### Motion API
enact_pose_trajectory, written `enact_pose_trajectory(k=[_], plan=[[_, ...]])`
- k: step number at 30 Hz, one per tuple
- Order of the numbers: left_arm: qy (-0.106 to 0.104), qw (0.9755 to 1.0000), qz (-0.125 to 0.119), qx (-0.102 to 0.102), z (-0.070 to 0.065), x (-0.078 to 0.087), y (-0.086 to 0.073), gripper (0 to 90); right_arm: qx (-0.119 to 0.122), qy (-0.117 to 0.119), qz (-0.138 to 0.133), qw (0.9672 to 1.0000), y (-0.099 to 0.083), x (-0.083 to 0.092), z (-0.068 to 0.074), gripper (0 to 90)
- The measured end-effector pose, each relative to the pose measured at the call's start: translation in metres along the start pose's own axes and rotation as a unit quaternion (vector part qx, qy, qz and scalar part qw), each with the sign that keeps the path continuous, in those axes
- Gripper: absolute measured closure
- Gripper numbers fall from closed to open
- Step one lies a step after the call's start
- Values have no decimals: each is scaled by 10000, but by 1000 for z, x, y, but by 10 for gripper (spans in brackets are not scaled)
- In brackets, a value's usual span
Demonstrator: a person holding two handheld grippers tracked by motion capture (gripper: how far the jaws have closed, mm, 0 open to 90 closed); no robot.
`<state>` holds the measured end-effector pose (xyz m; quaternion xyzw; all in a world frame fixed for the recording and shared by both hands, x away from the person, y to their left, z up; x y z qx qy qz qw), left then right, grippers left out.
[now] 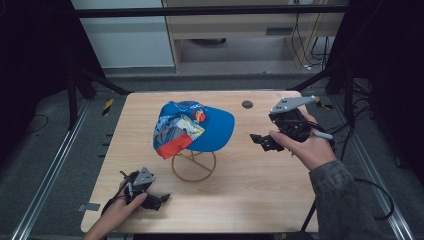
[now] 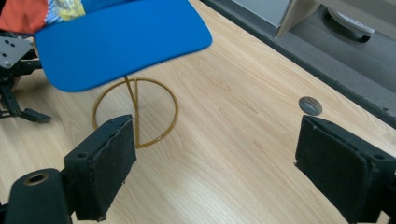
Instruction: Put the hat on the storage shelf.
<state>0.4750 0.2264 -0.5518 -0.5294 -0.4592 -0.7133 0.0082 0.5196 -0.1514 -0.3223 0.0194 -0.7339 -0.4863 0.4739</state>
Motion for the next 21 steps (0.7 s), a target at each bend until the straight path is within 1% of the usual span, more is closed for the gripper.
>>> enact_pose_trajectory(k=[7, 10, 11, 14, 15, 16, 18, 21], plan=[[0, 10000, 3, -5, 0, 0, 0, 0, -155, -71, -72, 9998, -15, 3, -9, 115], [1, 10000, 4, -7, 0, 0, 0, 0, -237, -132, -174, 9995, -20, 3, -12, 114], [1, 10000, 0, -3, 0, 0, 0, 0, -281, -187, -212, 9992, -24, 3, -14, 113], [0, 10000, -3, 3, 0, 0, 0, 0, -319, -203, -183, 9991, -28, 3, -15, 111], [0, 10000, -3, 3, 0, 0, 0, 0, -328, -241, -208, 9990, -30, 2, -16, 111], [0, 10000, -3, 3, 0, 0, 0, 0, -383, -236, -218, 9987, -31, 2, -16, 110], [0, 10000, -2, 1, 0, 0, 0, 0, -419, -255, -236, 9985, -34, 2, -18, 110], [2, 10000, -1, -1, 0, 0, 0, 0, -412, -304, -233, 9984, -39, 0, -19, 110]])
Point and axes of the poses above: each handheld gripper's, and its own axes: x roughly backward along the jaws, y roughly out of its top, z roughly to its left, the point moved 6 cm from there along -x, roughly forward along the jaws, and after that the axes turned 5 degrees about z, right-handed, at the moved point
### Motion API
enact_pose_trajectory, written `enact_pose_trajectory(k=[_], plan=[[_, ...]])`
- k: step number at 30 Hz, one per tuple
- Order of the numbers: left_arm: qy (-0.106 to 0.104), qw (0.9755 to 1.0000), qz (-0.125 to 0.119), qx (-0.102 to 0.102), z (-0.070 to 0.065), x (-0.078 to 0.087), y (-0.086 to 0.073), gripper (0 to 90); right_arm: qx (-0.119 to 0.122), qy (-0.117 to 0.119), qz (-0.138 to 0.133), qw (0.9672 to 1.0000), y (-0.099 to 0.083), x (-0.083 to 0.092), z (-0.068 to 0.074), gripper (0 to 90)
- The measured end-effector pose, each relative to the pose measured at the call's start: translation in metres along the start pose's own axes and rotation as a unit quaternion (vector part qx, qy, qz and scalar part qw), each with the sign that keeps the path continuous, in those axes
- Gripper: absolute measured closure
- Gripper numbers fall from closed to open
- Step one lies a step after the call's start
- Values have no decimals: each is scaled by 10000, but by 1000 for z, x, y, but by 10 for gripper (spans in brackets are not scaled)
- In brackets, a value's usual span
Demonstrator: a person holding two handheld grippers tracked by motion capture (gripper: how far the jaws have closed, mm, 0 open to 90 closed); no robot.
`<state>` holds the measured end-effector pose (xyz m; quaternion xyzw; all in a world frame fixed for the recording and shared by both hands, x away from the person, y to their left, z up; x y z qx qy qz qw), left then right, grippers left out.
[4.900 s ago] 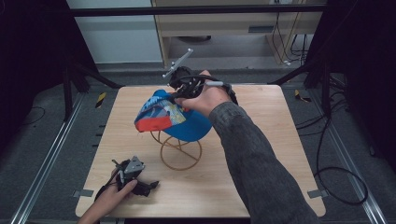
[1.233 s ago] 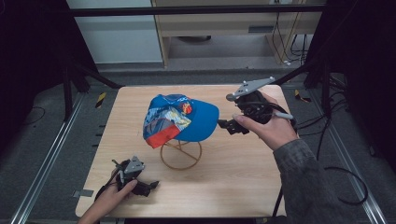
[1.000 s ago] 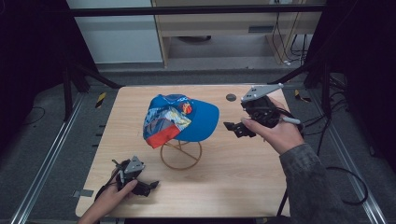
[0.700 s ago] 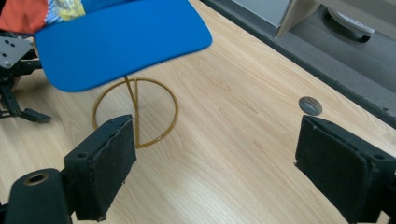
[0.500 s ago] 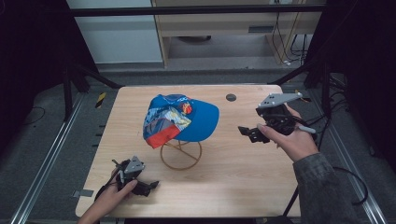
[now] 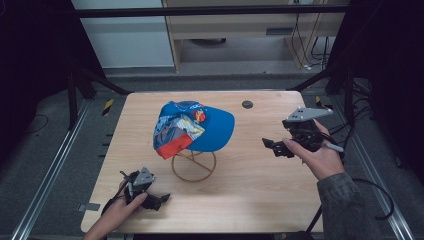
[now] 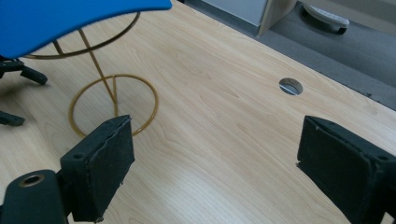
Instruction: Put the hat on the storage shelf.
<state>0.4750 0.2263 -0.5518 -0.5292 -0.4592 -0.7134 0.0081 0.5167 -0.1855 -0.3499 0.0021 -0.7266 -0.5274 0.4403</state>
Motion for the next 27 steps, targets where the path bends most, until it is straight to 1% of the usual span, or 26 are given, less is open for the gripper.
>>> enact_pose_trajectory(k=[2, 3, 6, 10, 19, 22, 27], plan=[[-1, 10000, 1, -1, 0, 0, 0, 0, -24, -25, -12, 10000, -7, -2, -1, 112], [0, 10000, 3, -2, 0, 0, 0, 0, -24, -25, -12, 10000, -7, -2, -1, 112], [1, 10000, 5, -6, 0, 0, 0, 0, -9, -59, 15, 10000, -14, -5, -3, 116], [0, 10000, 4, -6, 0, 0, 0, 0, -52, -86, 75, 9999, -25, -9, -4, 120], [-2, 10000, 3, -2, 0, 0, 0, 0, -65, -70, 193, 9998, -49, -19, -4, 126], [-2, 10000, 3, -1, 0, 0, 0, 0, -93, -56, 205, 9997, -53, -21, -3, 126], [-1, 10000, 1, 0, 0, 0, 0, 0, -71, -33, 229, 9997, -58, -24, -1, 126]])
Point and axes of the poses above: each handheld gripper's, and its own axes: x roughly backward along the jaws, y roughly out of its top, z roughly to its left, the point moved 6 cm from there along -x, roughly forward along the jaws, and after that the axes turned 5 degrees about z, right-handed, at the moved point
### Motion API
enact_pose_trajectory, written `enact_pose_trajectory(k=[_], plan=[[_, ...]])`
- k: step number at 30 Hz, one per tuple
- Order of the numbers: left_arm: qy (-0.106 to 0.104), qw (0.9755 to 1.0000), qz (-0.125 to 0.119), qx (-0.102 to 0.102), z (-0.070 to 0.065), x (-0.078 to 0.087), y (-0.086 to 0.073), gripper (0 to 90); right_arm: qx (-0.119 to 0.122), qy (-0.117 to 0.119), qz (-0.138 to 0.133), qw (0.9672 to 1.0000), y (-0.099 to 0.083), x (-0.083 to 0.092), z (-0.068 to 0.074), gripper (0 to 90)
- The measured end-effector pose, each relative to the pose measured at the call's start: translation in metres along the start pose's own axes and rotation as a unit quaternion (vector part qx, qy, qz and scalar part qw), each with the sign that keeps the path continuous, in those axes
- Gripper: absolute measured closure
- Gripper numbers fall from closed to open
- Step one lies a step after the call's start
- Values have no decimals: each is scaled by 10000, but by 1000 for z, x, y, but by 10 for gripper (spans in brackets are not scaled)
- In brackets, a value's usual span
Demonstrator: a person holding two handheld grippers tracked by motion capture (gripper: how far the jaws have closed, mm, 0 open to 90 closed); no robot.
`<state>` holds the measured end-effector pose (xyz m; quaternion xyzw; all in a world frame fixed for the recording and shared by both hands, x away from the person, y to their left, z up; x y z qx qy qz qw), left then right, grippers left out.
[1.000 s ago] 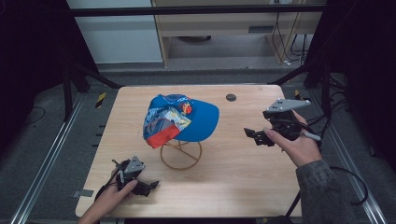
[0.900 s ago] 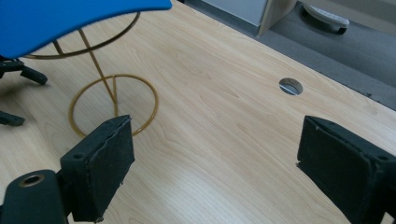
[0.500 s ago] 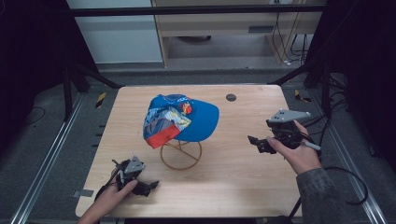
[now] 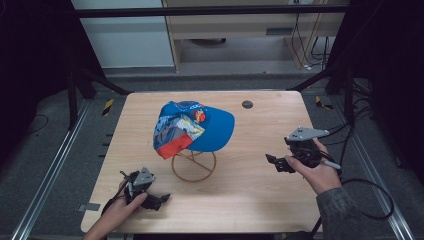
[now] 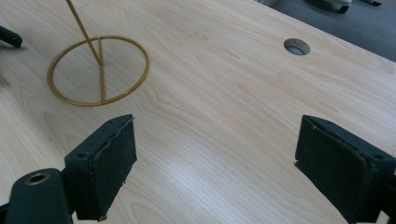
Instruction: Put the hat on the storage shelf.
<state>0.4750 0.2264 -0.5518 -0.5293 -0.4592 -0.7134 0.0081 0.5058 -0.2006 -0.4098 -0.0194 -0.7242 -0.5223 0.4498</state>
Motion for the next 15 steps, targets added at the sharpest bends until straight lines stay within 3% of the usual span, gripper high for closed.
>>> enact_pose_trajectory(k=[15], plan=[[0, 10000, 0, 1, 0, 0, 0, 0, -34, 145, 120, 9998, -20, -20, 11, 125]])
Point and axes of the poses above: each handheld gripper's, and its own axes: x roughly backward along the jaws, y roughly out of its top, z roughly to its left, the point moved 6 cm from there along -x, roughly forward along the jaws, and after that the axes turned 5 degrees about z, right-handed, at the moved point
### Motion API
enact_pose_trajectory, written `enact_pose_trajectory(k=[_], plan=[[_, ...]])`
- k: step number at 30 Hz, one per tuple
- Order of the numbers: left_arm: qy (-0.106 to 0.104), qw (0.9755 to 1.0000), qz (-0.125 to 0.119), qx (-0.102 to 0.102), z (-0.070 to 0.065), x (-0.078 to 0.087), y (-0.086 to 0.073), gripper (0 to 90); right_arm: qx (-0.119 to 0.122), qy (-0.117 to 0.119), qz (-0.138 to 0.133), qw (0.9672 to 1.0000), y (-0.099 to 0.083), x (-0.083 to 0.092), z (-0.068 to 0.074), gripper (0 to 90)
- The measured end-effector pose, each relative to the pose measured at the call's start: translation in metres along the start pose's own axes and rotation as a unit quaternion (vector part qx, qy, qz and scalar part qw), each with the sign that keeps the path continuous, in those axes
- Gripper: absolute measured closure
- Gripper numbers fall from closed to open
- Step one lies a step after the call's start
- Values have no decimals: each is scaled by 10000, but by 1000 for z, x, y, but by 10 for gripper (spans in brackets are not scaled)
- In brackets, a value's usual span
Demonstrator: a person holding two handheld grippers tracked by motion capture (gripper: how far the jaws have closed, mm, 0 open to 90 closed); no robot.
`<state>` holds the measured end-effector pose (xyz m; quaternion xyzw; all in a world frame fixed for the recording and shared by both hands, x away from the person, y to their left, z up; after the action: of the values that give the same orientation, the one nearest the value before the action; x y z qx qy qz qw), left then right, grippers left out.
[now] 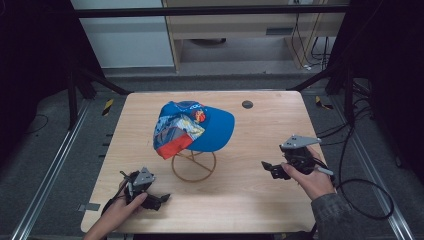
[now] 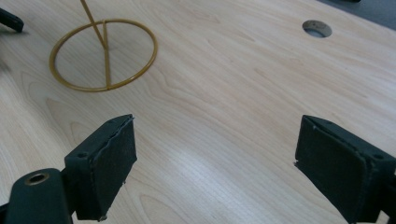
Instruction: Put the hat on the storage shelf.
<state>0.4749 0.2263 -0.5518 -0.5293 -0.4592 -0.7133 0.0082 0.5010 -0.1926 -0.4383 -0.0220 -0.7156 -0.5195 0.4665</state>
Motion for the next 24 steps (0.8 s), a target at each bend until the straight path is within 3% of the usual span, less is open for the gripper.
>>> enact_pose_trajectory(k=[24], plan=[[-1, 10000, 0, -1, 0, 0, 0, 0, -125, 267, 156, 9994, -32, -49, 27, 123]])
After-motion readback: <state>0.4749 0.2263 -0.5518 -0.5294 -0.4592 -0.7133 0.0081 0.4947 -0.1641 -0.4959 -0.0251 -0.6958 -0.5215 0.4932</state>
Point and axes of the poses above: each handheld gripper's, and its own axes: x roughly backward along the jaws, y roughly out of its top, z roughly to its left, the point moved 6 cm from there along -x, roughly forward along the jaws, and after that the axes turned 5 degrees about z, right-handed, at the moved point
